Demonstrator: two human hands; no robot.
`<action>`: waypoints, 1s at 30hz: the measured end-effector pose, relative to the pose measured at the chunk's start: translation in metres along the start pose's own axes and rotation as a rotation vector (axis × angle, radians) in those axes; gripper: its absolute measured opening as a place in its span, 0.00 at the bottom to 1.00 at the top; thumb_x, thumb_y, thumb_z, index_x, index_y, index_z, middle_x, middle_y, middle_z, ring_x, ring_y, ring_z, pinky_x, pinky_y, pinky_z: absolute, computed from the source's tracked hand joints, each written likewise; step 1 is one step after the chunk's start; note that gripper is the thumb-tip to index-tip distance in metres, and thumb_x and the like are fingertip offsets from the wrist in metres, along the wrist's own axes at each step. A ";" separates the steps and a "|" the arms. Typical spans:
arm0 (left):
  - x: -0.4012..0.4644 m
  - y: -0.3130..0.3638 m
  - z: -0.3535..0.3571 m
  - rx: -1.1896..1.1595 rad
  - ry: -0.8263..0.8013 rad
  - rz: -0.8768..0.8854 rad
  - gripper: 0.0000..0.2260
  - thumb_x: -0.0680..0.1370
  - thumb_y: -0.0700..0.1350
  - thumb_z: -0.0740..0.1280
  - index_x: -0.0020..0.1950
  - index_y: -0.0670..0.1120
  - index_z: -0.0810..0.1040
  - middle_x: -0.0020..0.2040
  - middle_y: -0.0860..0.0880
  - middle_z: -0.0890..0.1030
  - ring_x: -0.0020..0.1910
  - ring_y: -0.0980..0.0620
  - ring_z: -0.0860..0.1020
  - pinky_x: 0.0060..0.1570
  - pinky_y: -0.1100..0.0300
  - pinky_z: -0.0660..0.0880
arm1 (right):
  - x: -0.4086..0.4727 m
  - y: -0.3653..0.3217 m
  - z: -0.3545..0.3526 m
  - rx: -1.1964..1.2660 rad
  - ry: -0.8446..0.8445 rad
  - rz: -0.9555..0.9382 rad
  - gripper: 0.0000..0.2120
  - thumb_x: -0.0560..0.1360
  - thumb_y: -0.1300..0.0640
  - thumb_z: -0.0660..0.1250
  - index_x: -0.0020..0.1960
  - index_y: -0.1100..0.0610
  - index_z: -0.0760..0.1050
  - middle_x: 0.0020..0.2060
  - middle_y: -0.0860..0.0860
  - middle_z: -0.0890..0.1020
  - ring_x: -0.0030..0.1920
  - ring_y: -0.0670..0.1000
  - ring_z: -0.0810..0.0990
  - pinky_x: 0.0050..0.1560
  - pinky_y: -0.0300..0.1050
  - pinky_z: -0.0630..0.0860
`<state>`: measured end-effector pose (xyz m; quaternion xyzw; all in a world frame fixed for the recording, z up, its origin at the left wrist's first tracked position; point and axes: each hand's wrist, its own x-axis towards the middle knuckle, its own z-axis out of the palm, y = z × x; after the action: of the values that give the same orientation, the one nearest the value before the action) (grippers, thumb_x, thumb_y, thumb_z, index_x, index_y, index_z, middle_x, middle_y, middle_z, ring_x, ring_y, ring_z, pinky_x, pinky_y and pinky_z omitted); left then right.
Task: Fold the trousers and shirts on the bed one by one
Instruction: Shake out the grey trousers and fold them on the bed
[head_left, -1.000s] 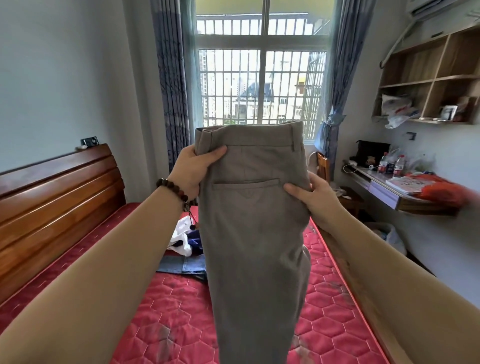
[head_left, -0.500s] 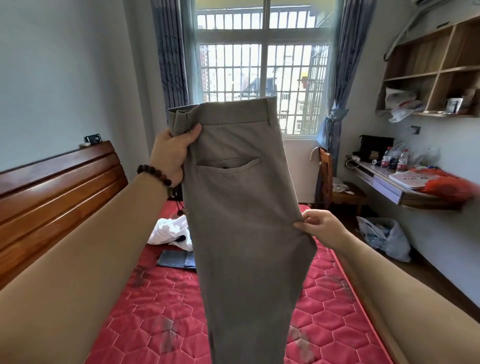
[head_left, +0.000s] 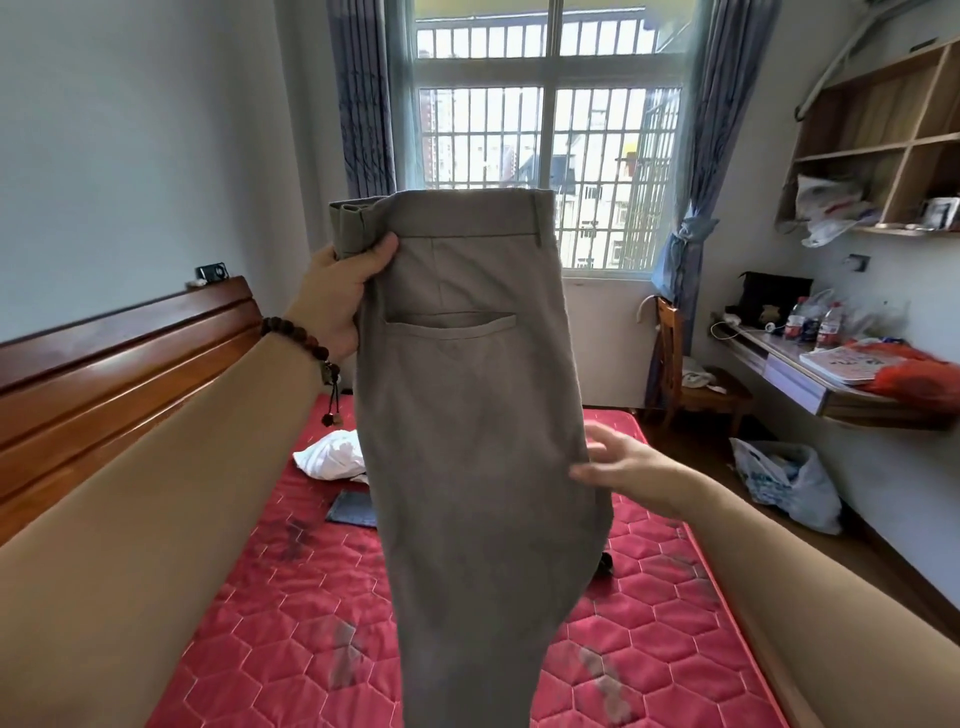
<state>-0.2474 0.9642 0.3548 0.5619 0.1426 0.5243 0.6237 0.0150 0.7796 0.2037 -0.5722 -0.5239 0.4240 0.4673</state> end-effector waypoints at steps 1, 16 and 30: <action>-0.003 -0.001 0.003 0.010 -0.028 -0.005 0.08 0.75 0.42 0.70 0.53 0.44 0.82 0.52 0.47 0.84 0.55 0.48 0.81 0.55 0.53 0.78 | 0.005 -0.014 0.009 0.156 0.011 -0.072 0.27 0.66 0.59 0.77 0.63 0.55 0.74 0.55 0.54 0.83 0.55 0.53 0.82 0.51 0.44 0.79; -0.065 0.006 -0.092 0.284 0.115 0.041 0.06 0.77 0.44 0.67 0.51 0.45 0.79 0.45 0.52 0.84 0.47 0.56 0.82 0.46 0.62 0.78 | 0.052 -0.086 0.099 0.255 -0.021 -0.214 0.11 0.65 0.55 0.77 0.48 0.49 0.84 0.50 0.52 0.85 0.49 0.52 0.84 0.43 0.43 0.80; -0.114 -0.021 -0.213 0.584 0.360 -0.003 0.04 0.77 0.44 0.69 0.50 0.48 0.82 0.49 0.50 0.84 0.47 0.54 0.82 0.50 0.59 0.78 | 0.143 -0.046 0.202 0.240 0.045 -0.230 0.04 0.73 0.61 0.72 0.47 0.56 0.81 0.43 0.52 0.86 0.44 0.50 0.85 0.43 0.44 0.80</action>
<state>-0.4473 0.9927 0.2206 0.6149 0.3955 0.5512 0.4021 -0.1780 0.9405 0.2085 -0.4578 -0.5211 0.4143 0.5893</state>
